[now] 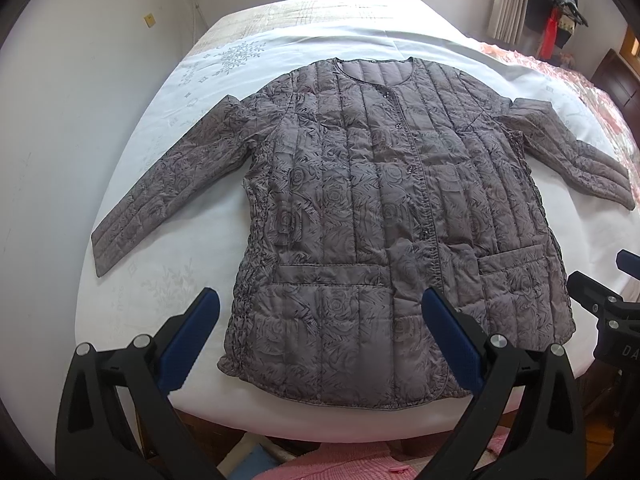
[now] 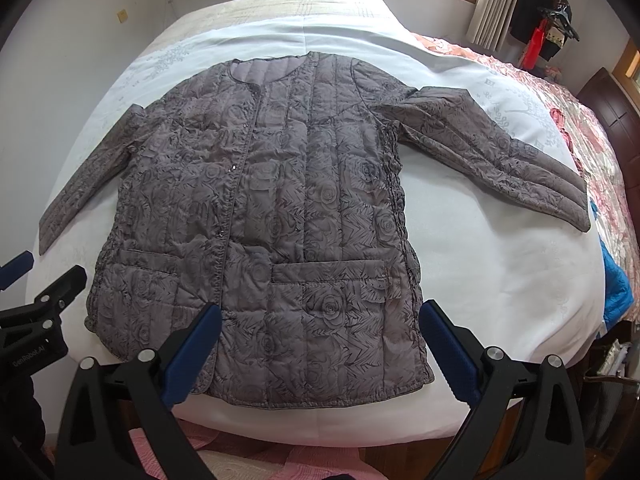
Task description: Fold large clothes
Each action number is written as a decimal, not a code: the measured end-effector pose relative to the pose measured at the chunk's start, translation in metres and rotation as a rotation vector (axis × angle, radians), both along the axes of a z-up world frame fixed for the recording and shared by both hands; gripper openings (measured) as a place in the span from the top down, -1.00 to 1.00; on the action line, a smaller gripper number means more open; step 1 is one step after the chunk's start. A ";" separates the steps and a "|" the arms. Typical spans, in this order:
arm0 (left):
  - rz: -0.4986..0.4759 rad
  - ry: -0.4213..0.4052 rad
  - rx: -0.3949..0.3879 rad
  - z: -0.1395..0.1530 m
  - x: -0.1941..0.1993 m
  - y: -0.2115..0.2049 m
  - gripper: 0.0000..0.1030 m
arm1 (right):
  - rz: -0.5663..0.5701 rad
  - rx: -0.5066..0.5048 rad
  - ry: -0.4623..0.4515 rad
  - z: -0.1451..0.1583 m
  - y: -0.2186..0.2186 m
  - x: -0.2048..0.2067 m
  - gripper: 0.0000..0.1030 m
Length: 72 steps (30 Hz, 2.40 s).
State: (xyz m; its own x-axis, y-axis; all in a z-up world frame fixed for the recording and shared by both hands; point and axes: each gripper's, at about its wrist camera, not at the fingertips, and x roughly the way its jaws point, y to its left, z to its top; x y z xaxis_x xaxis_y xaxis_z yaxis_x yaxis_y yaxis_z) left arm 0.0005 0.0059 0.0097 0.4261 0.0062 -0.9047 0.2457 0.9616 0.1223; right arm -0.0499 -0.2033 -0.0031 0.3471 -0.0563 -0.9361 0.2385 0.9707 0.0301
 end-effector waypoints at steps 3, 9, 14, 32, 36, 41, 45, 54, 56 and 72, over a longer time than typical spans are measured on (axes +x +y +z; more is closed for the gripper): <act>0.000 0.000 0.000 0.000 0.000 -0.001 -0.94 | -0.001 0.001 0.000 -0.001 0.000 0.001 -0.92; 0.000 -0.001 0.001 0.000 0.000 0.000 -0.94 | 0.001 -0.002 -0.001 0.000 0.000 0.001 -0.92; 0.000 -0.002 0.001 0.000 0.000 0.001 -0.94 | -0.008 0.001 -0.001 0.000 -0.002 0.004 -0.92; -0.095 -0.052 -0.056 -0.015 0.075 -0.088 -0.94 | -0.203 -0.059 -0.161 0.002 -0.172 0.015 -0.84; -0.150 -0.057 -0.083 -0.013 0.112 -0.158 -0.94 | -0.322 -0.062 -0.162 0.000 -0.284 0.020 -0.84; -0.193 -0.068 -0.108 -0.022 0.148 -0.243 -0.94 | -0.410 -0.004 -0.112 -0.028 -0.395 0.027 -0.84; -0.208 -0.040 -0.127 -0.042 0.174 -0.295 -0.94 | -0.438 0.040 -0.054 -0.065 -0.467 0.035 -0.84; -0.191 0.033 -0.094 -0.091 0.209 -0.340 -0.94 | -0.431 0.164 -0.019 -0.111 -0.519 0.038 -0.78; -0.181 0.045 -0.098 -0.097 0.212 -0.340 -0.94 | -0.408 0.165 -0.025 -0.111 -0.516 0.042 -0.68; -0.164 0.091 -0.084 -0.122 0.221 -0.319 -0.94 | -0.472 0.241 0.008 -0.109 -0.507 0.036 0.78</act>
